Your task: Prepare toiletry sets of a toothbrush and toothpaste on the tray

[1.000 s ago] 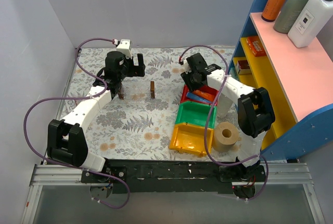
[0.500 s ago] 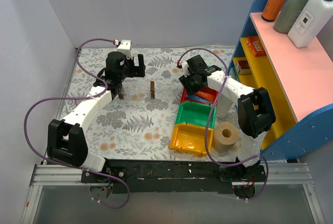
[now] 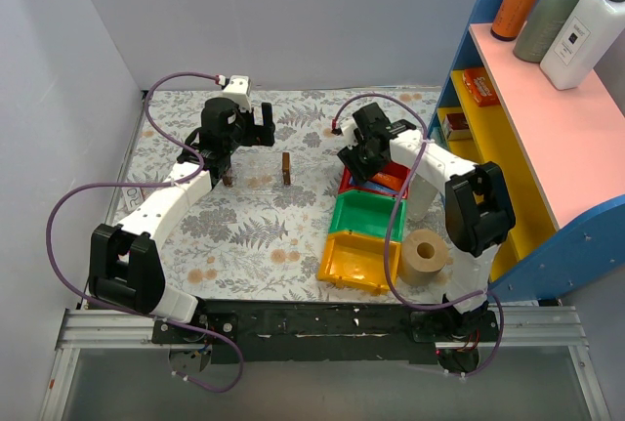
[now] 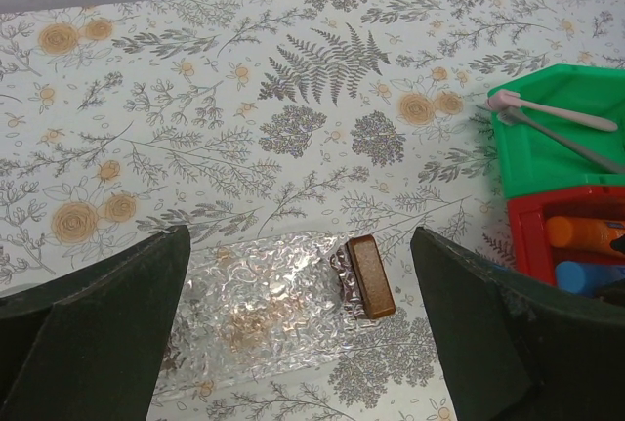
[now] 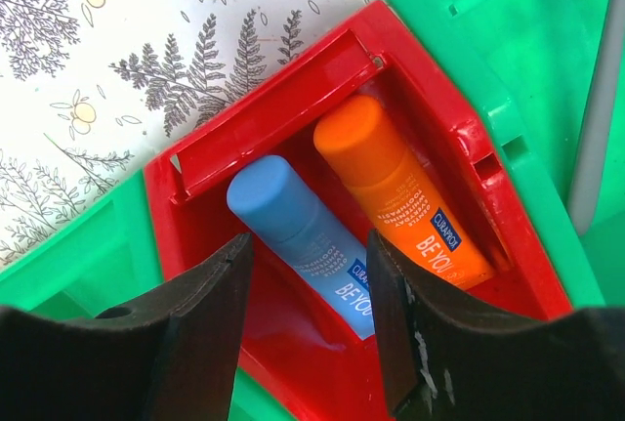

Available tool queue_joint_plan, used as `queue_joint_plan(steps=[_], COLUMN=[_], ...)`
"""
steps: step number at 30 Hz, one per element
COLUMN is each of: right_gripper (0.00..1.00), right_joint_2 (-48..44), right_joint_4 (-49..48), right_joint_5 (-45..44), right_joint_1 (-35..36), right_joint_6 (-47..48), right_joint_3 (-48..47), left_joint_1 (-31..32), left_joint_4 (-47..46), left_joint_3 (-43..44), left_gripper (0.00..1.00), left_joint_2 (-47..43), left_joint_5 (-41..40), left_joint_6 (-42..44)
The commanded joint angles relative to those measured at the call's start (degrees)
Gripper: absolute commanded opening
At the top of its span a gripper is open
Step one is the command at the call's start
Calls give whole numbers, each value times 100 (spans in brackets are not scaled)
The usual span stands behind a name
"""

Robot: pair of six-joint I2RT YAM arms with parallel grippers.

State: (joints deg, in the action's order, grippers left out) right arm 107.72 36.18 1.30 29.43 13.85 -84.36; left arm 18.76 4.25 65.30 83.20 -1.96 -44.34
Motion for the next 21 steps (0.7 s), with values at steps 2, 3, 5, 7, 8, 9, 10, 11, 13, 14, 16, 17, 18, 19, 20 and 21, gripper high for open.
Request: queue_joint_plan(steps=[2, 3, 5, 7, 8, 9, 10, 11, 13, 14, 16, 17, 18, 19, 20, 21], right_gripper=[58, 58, 58, 57, 57, 56, 57, 56, 56, 57, 56, 56, 55, 53, 52, 51], right_joint_2=[152, 187, 327, 416, 477, 513, 522, 539, 539, 531, 513, 496, 469, 443, 408, 381], right_joint_4=[152, 143, 117, 64, 21, -67, -120, -173, -313, -366, -524, -577, -630, -735, -779, -823], right_joint_5=[361, 371, 458, 511, 555, 573, 573, 582, 573, 573, 547, 547, 538, 521, 512, 512], right_joint_1=[-104, -113, -113, -113, -113, -113, -104, -104, -104, -104, -104, -104, -104, -104, -104, -104], right_joint_6=[206, 215, 232, 241, 250, 259, 268, 259, 268, 268, 276, 276, 276, 268, 276, 294], right_joint_3=[-239, -230, -239, -239, -222, -195, -160, -134, -2, 42, 208, 261, 314, 402, 446, 481], left_joint_1=[40, 40, 48, 48, 40, 48, 48, 48, 48, 48, 57, 57, 48, 66, 66, 75], left_joint_4=[-91, -91, -100, -100, -100, -109, -109, -109, -109, -109, -100, -109, -109, -109, -109, -109], left_joint_3=[-26, -35, -35, -43, -35, -52, -52, -52, -44, -52, -52, -52, -52, -52, -52, -44], left_gripper=[98, 98, 98, 98, 98, 98, 98, 98, 98, 98, 98, 98, 98, 98, 98, 98], left_joint_2=[12, 3, -5, -14, -23, -23, -23, -32, -32, -32, -32, -40, -41, -41, -41, -49], left_joint_5=[-112, -121, -129, -130, -156, -165, -165, -165, -182, -191, -182, -182, -182, -182, -191, -191], left_joint_6=[101, 109, 109, 118, 118, 136, 145, 145, 153, 153, 162, 162, 162, 162, 162, 171])
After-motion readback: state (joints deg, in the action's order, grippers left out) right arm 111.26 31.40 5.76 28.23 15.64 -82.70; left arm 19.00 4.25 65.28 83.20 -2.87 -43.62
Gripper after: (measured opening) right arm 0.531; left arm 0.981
